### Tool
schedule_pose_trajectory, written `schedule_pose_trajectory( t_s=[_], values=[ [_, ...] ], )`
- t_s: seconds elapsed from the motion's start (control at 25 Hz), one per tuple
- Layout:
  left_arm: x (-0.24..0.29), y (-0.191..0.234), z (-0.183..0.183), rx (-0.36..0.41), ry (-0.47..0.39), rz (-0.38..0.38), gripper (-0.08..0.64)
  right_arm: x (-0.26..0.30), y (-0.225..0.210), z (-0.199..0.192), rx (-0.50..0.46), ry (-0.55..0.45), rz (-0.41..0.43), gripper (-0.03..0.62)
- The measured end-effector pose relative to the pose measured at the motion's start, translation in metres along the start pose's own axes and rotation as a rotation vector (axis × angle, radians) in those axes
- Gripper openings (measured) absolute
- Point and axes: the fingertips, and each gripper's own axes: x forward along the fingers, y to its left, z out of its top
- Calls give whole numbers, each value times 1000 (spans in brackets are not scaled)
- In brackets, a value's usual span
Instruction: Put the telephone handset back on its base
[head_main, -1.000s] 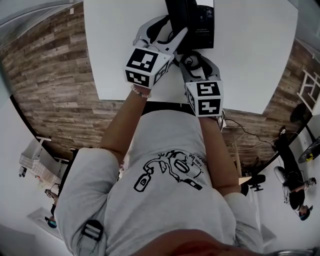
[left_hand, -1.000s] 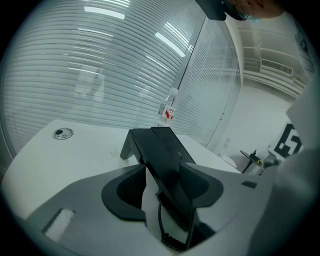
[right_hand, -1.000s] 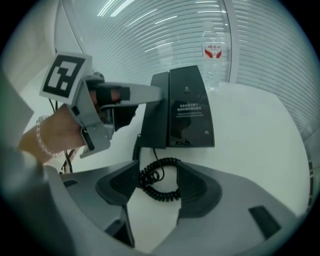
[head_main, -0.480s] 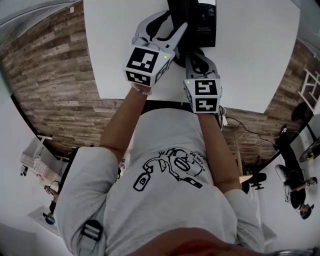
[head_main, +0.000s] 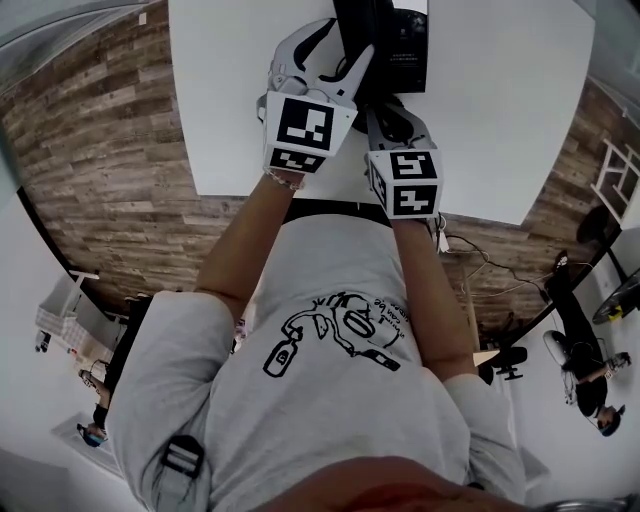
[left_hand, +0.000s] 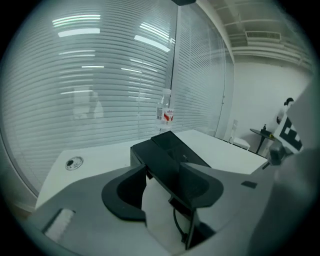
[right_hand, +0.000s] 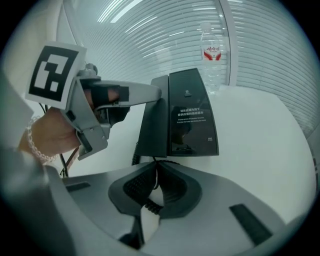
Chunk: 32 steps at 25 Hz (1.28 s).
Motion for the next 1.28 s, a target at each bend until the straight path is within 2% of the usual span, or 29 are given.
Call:
schedule_pose_trajectory(
  t_s=[0.16,0.32,0.52,0.72,0.92,1.28],
  values=[
    [-2,-4,6,67,-28,9,207,-5,-2,6,22,-51,-23,9],
    [2,-2,1,93,-17,10,210,8,1,4,15,-6,6,11],
    [-1,0,-4,192,56,71,197,1,4,12,29,-1,44,14],
    [0,1,-3,207,74,75,195,-14,-12,12,26,-25,17,34],
    [-30,-7,20,140,-2,38,195,-58,-26,31,-34,-143,-24,32],
    [-106,-38,82,-11,-98,-93,179,-174,-38,110,-157,-407,-100,32]
  ],
)
